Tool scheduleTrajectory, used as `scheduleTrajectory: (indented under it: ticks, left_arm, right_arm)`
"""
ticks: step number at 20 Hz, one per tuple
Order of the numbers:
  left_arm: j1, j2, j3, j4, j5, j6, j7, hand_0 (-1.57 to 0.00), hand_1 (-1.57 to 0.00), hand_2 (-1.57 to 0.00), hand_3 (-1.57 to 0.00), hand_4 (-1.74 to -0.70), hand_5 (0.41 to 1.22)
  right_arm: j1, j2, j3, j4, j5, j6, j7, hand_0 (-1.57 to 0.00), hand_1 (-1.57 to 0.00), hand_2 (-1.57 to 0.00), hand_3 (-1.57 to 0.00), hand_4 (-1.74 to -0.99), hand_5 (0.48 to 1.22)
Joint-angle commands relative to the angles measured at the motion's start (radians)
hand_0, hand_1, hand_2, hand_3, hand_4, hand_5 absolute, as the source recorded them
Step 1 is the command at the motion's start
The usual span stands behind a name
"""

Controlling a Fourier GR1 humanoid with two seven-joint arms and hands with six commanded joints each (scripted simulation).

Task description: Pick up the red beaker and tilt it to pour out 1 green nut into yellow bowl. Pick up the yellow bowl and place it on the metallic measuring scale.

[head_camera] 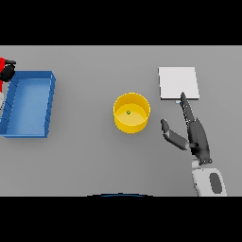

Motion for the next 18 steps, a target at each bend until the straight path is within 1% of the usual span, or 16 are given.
scheduleTrajectory:
  ticks: [1,2,3,5,6,7,8,9,10,11,12,13,15,16,18]
  left_arm:
    - [0.031,0.015,-0.013,-0.043,0.007,0.018,0.016,-1.57,-1.57,-1.57,-1.38,-1.74,1.221]
    - [0.046,0.029,-0.022,-0.075,0.022,0.028,0.038,-1.57,-1.57,-1.57,-1.39,-1.74,1.15]
    - [0.059,0.029,-0.034,-0.094,0.037,0.031,0.039,-1.57,-1.57,-1.57,-1.38,-1.74,1.076]
    - [0.088,0.048,-0.053,-0.141,0.083,0.01,0.06,-1.57,-1.57,-1.57,-1.37,-1.73,0.955]
    - [0.086,0.067,-0.073,-0.167,0.096,-0.018,0.071,-1.57,-1.57,-1.57,-1.41,-1.66,0.888]
    - [0.104,0.084,-0.081,-0.201,0.112,-0.031,0.045,-1.57,-1.57,-1.57,-1.37,-1.49,0.827]
    - [0.104,0.11,-0.093,-0.219,0.11,-0.082,0.027,-1.57,-1.54,-1.49,-1.24,-1.31,0.774]
    - [0.111,0.124,-0.101,-0.236,0.109,-0.126,-0.005,-1.5,-1.38,-1.31,-1.1,-1.15,0.74]
    - [0.128,0.132,-0.093,-0.251,0.135,-0.177,-0.049,-1.25,-1.1,-1.05,-0.88,-1.03,0.714]
    - [0.144,0.143,-0.095,-0.27,0.15,-0.209,-0.055,-1.0,-0.88,-0.84,-0.71,-0.93,0.697]
    - [0.146,0.151,-0.089,-0.276,0.165,-0.232,-0.057,-0.8,-0.71,-0.67,-0.57,-0.87,0.682]
    - [0.147,0.164,-0.091,-0.277,0.165,-0.252,-0.056,-0.64,-0.56,-0.54,-0.45,-0.82,0.667]
    - [0.142,0.171,-0.126,-0.276,0.123,-0.267,-0.041,-0.41,-0.36,-0.34,-0.29,-0.76,0.651]
    - [0.13,0.161,-0.131,-0.262,0.11,-0.263,-0.042,-0.33,-0.29,-0.27,-0.23,-0.75,0.647]
    - [0.12,0.133,-0.146,-0.229,0.082,-0.247,-0.047,-0.21,-0.18,-0.18,-0.15,-0.73,0.647]
  right_arm:
    - [0.006,-0.004,-0.002,-0.006,-0.003,0.002,-0.01,0.0,0.0,0.0,0.0,-1.186,0.687]
    - [0.008,0.001,0.003,-0.009,-0.001,0.001,-0.011,0.0,0.0,0.0,0.0,-1.177,0.686]
    - [0.01,-0.005,-0.003,-0.007,-0.008,0.006,-0.006,0.0,0.0,0.0,0.0,-1.17,0.683]
    - [0.009,-0.004,-0.004,-0.007,-0.011,0.007,-0.006,0.0,0.0,0.0,0.0,-1.168,0.679]
    - [-0.006,-0.007,-0.008,0.008,-0.011,0.006,0.007,0.0,0.0,0.0,0.0,-1.165,0.678]
    - [-0.003,-0.004,-0.001,0.01,0.001,0.001,-0.001,0.0,0.0,0.0,0.0,-1.165,0.675]
    - [0.006,-0.003,0.005,0.005,0.009,-0.002,-0.012,0.0,0.0,0.0,0.0,-1.163,0.671]
    - [0.01,0.002,0.008,0.009,0.011,-0.003,-0.015,0.0,0.0,0.0,0.0,-1.159,0.669]
    - [0.002,0.002,0.006,0.01,0.01,-0.005,-0.01,0.0,0.0,0.0,0.0,-1.161,0.669]
    - [0.008,0.0,0.004,0.002,0.007,-0.004,-0.012,0.0,0.0,0.0,0.0,-1.162,0.671]
    - [0.019,0.001,0.004,-0.009,-0.004,0.002,-0.02,0.0,0.0,0.0,0.0,-1.156,0.673]
    - [0.011,-0.006,-0.005,0.003,-0.002,-0.003,-0.018,0.0,0.0,0.0,0.0,-1.151,0.677]
    - [0.008,-0.015,-0.003,-0.011,-0.009,0.01,-0.02,0.0,0.0,0.0,0.0,-1.145,0.685]
    - [0.005,-0.018,-0.006,-0.008,-0.01,0.01,-0.011,0.0,0.0,0.0,0.0,-1.148,0.688]
    - [0.013,-0.021,-0.003,-0.01,-0.006,0.014,-0.011,0.0,0.0,0.0,0.0,-1.16,0.688]
